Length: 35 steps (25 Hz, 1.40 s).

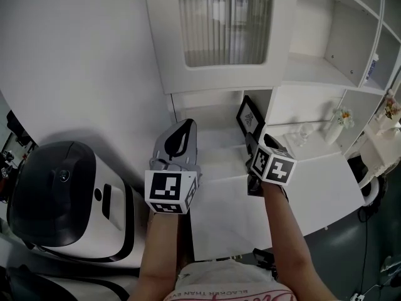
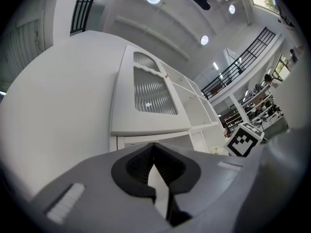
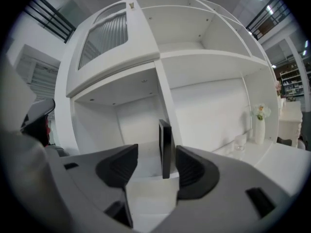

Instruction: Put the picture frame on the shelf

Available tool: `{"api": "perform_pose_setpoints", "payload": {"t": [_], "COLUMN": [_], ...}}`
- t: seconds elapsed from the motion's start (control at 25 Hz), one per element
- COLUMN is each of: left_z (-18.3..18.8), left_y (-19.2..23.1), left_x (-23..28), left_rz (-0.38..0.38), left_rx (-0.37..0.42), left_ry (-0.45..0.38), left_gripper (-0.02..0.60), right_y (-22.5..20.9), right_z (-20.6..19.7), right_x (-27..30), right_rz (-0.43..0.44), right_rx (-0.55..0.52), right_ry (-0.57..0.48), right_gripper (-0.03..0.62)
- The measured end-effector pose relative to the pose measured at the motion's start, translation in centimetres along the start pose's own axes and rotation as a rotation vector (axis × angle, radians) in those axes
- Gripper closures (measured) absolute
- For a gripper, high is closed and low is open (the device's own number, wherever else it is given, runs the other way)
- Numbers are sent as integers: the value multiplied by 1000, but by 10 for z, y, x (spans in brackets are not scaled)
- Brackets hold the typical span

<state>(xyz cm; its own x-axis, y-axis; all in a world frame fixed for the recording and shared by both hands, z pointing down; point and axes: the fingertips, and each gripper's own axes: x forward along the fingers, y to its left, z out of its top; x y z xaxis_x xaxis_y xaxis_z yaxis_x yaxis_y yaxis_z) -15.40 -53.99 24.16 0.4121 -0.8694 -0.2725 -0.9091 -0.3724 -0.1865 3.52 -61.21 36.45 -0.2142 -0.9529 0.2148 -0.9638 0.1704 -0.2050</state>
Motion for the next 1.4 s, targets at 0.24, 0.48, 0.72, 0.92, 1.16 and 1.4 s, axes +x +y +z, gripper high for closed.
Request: {"api": "perform_pose_setpoints", "payload": {"t": [0.24,0.48,0.72,0.92,1.16,1.4], "left_z": [12,20,24,28,33,42], "left_y": [-4,-8,-12,-14,-20,-23], "left_x": [-2,-5,-9,-11,-14,-21], "left_rz": [11,19,19,19,5,17], "left_rx": [-9,-17,-20,-16,12,11], "left_ry": [-29,-49,-55,-61,-65,-80], "left_gripper": [572,572,572,572,572,572], "right_y": [12,25,34,44,47,41], "right_z": [27,55,77,89,106,114], "right_x": [-28,-61,-96,-120,-150,-169], "right_rz": [52,85,114,138,117,85], "right_rx": [-92,-149,-152,-236,-311,-343], "right_ry": [-52,-119,-192,-257,-367,-396], "right_gripper": [376,401,571,586,586,586]}}
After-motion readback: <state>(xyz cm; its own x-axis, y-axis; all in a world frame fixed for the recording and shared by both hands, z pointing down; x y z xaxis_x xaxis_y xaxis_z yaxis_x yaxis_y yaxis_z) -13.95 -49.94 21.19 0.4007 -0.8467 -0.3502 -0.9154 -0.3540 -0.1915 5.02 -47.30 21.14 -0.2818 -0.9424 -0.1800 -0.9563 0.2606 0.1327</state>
